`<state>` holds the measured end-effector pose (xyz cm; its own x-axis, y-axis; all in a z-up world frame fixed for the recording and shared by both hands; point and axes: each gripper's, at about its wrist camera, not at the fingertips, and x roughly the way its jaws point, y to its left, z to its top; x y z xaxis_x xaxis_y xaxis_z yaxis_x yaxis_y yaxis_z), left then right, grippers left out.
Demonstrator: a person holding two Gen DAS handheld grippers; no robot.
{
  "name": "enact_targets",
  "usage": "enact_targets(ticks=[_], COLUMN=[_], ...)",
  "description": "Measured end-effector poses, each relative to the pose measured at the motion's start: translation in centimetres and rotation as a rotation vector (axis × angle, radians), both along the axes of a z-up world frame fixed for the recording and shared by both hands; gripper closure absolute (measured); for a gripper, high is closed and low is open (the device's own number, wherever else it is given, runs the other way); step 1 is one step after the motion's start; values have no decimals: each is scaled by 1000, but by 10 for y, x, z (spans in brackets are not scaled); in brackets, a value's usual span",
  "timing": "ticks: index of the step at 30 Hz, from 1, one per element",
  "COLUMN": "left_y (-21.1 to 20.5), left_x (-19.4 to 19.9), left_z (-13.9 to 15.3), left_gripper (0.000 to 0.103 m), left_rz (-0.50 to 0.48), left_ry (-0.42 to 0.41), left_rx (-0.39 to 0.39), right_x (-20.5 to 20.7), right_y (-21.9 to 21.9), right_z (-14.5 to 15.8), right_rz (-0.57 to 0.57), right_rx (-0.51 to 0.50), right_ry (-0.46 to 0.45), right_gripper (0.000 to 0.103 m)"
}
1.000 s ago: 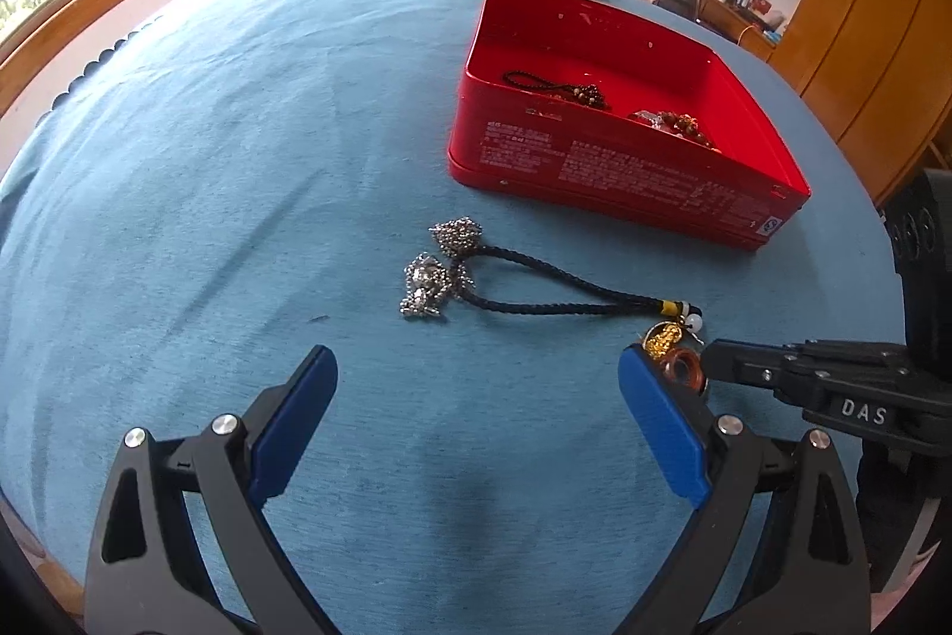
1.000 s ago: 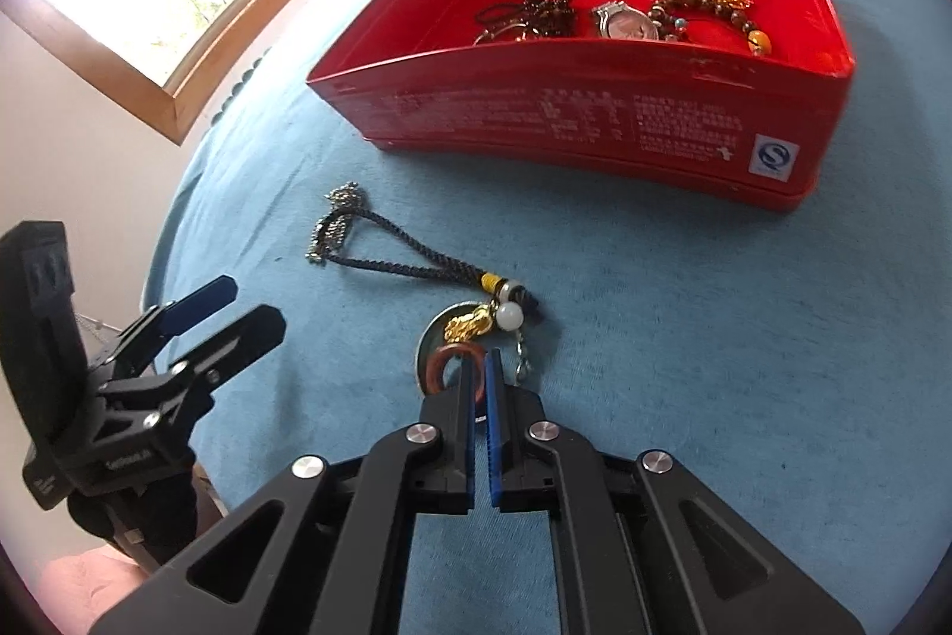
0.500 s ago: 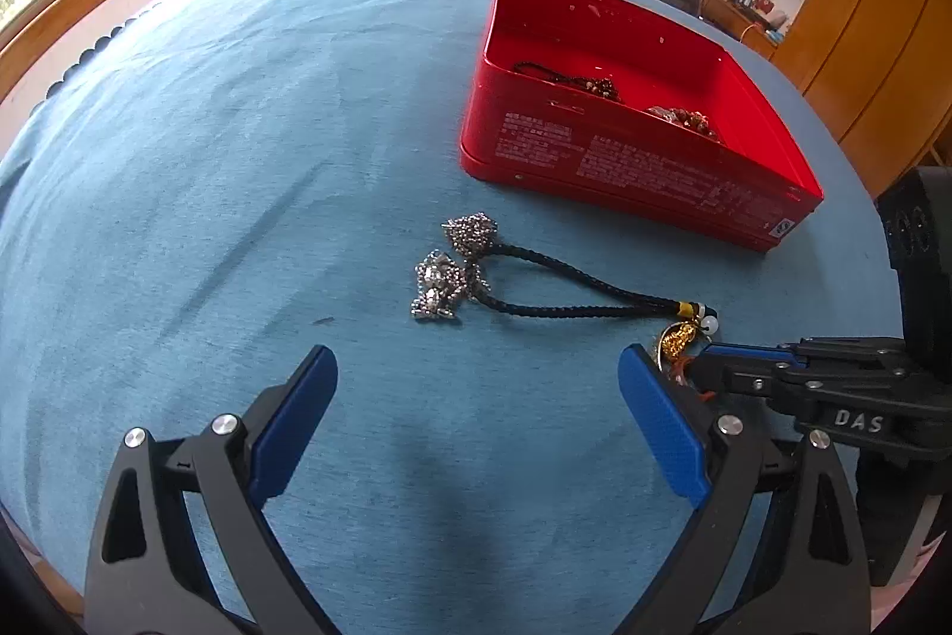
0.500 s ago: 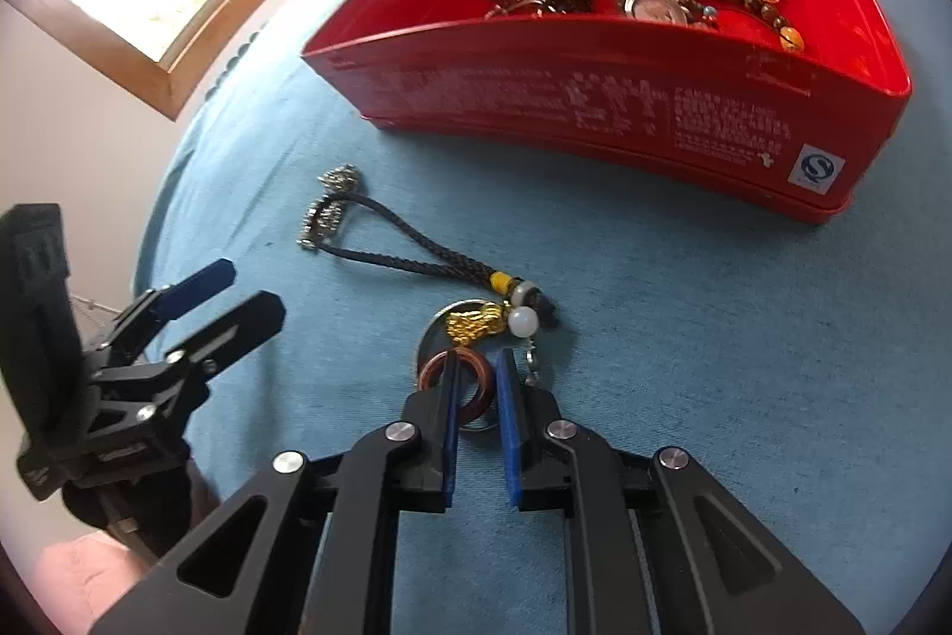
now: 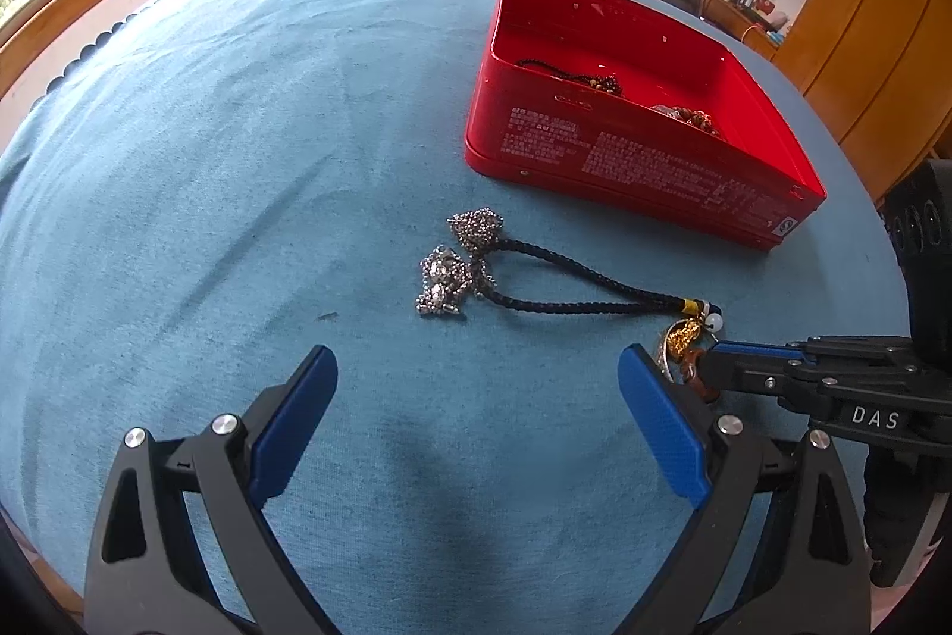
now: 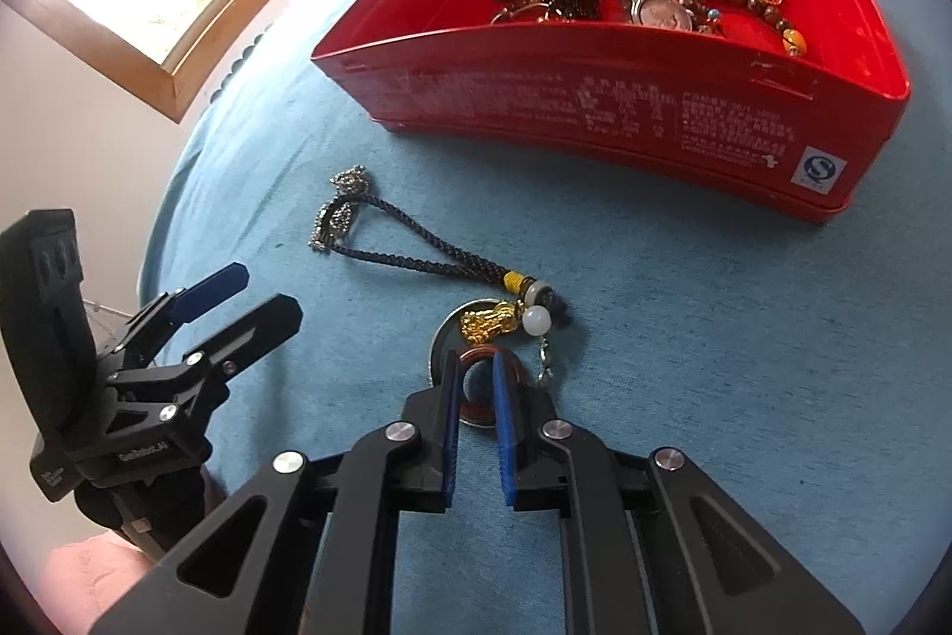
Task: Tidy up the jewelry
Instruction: 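Close the right tool on the red wooden ring and lift it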
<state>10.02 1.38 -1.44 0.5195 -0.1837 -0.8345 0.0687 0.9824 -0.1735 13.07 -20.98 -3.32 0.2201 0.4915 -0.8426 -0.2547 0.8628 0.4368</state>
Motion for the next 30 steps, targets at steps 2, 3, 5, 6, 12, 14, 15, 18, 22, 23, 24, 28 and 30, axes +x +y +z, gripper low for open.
enact_targets(ticks=[2, 3, 5, 6, 12, 14, 15, 18, 22, 23, 24, 28, 30], left_y=[0, 0, 0, 0, 2, 2, 2, 2, 1, 1, 1, 0, 0], left_x=[0, 0, 0, -1, -1, -1, -1, -1, -1, -1, -2, -4, -5], left_z=[0, 0, -1, -1, -2, -2, -2, -2, -3, -3, -3, -3, -2], left_gripper=[8, 8, 8, 8, 8, 8, 8, 8, 8, 8, 8, 8, 8], left_rz=[0, 1, 2, 0, -1, -1, -1, -1, -4, -6, -8, -13, -9], left_ry=[0, 0, 0, 0, 1, 0, 1, 1, 2, 2, 2, -2, -3], left_rx=[-1, -2, -4, -5, -7, -6, -6, -7, -11, -11, -11, -10, -8], right_x=[0, -1, -1, -2, -6, -5, -4, -5, -12, -12, -13, -14, -15], right_y=[0, 0, 0, 0, 8, 12, 13, 19, 29, 30, 31, 26, 18], right_z=[1, 2, 1, 1, 2, 0, -1, 0, 1, 1, 1, 4, 11], right_rz=[-3, -4, -4, -1, 29, 33, 33, 41, 63, 64, 67, 48, 31], right_rx=[-3, -5, -9, -9, -22, -41, -47, -86, -146, -150, -148, -91, -65], right_ry=[-2, -4, 1, 2, -2, 2, 3, -18, -77, -83, -85, -73, -90], right_gripper=[91, 91, 91, 90, 84, 84, 85, 88, 92, 92, 96, 98, 100])
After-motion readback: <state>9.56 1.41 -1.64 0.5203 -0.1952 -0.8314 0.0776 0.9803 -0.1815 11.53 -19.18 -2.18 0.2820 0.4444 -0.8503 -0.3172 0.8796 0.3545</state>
